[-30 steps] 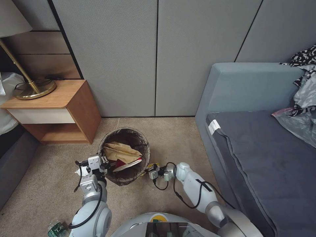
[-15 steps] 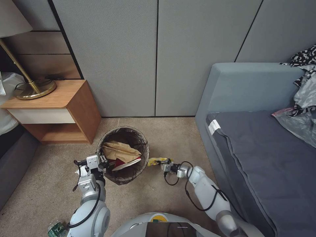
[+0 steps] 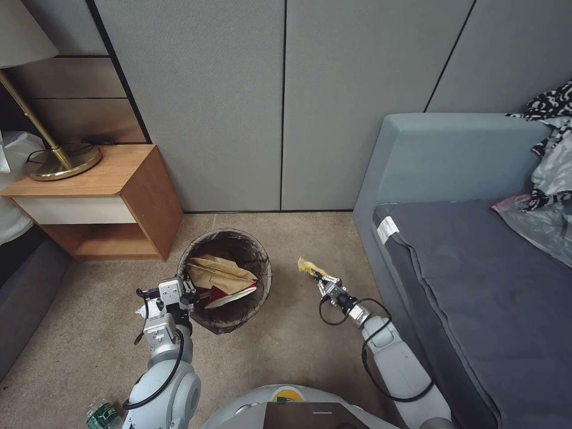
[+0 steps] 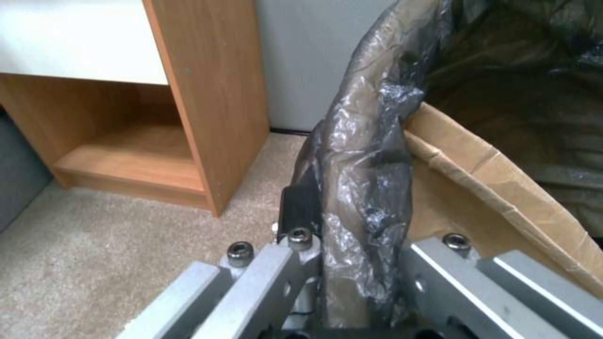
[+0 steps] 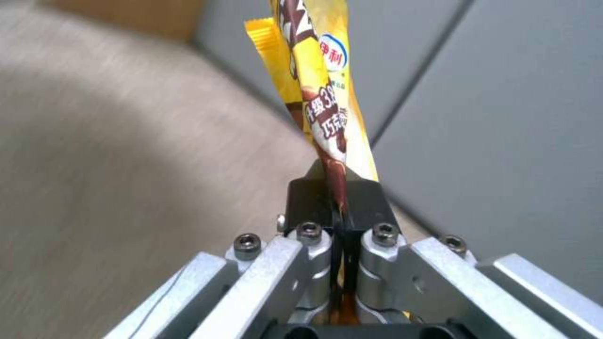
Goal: Pick up the trash bin, then pick up the garbage from the floor and place it into the trash bin.
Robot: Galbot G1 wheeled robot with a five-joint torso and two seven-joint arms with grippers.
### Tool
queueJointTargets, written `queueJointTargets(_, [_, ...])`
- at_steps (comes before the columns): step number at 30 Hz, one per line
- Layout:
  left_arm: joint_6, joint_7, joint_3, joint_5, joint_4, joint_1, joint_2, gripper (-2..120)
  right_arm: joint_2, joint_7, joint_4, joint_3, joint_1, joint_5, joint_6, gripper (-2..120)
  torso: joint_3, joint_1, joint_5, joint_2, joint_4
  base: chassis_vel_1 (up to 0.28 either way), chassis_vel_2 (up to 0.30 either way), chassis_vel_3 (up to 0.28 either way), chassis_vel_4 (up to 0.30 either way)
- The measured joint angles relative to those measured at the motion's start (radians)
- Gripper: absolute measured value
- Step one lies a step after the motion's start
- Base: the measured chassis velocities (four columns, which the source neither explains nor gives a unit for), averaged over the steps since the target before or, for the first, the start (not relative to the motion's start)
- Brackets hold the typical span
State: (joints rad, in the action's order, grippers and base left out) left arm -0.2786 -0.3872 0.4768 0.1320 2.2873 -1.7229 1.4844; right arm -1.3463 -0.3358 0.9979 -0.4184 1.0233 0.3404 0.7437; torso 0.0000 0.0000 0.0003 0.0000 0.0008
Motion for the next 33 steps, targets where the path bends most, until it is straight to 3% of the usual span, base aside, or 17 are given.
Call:
queueJointTargets(13, [0.000,0.000,-0.001,0.003,-0.005,0.000,-0.004,0,0.014,0.041,0.172,0.002,0.069,-0.161,-0.040,0,0.000,0.000,-0.0001,0.000,0.0001,0.000,0.000,0.000,0.000])
queueJointTargets(14, [0.000,0.000,-0.003,0.003,-0.006,0.000,-0.004,0,0.017,0.047,0.210,0.004,0.081,-0.191,-0.048,0,0.000,0.000,-0.0004,0.000,0.0002,0.000,0.000,0.000,0.000])
queueJointTargets(16, [0.001,0.001,-0.011,0.000,-0.015,0.005,-0.004,0,0.034,0.074,0.405,0.021,0.147,-0.319,-0.096,0,0.000,0.000,-0.0009,0.000,0.0004,0.000,0.000,0.000,0.000])
queueJointTargets(21, [0.001,0.001,-0.016,-0.003,-0.022,0.004,-0.007,0,0.049,0.083,0.562,0.041,0.205,-0.366,-0.123,0,0.000,0.000,-0.0001,0.000,0.0001,0.000,0.000,0.000,0.000])
queueJointTargets(23, [0.002,0.002,-0.023,-0.009,-0.024,0.002,-0.007,0,0.063,0.084,0.699,0.063,0.245,-0.379,-0.137,0,0.000,0.000,-0.0003,0.000,0.0000,0.000,0.000,0.000,0.000])
queueJointTargets(27, [0.002,0.003,-0.031,-0.014,-0.024,-0.001,-0.006,0,0.083,0.083,0.800,0.099,0.258,-0.390,-0.154,0,0.000,0.000,-0.0004,0.000,0.0003,0.000,0.000,0.000,0.000])
queueJointTargets(33, [0.002,0.005,-0.041,-0.021,-0.022,-0.002,-0.006,0,0.143,0.095,0.940,0.243,0.241,-0.442,-0.242,0,0.000,0.000,-0.0005,0.000,0.0002,0.000,0.000,0.000,0.000])
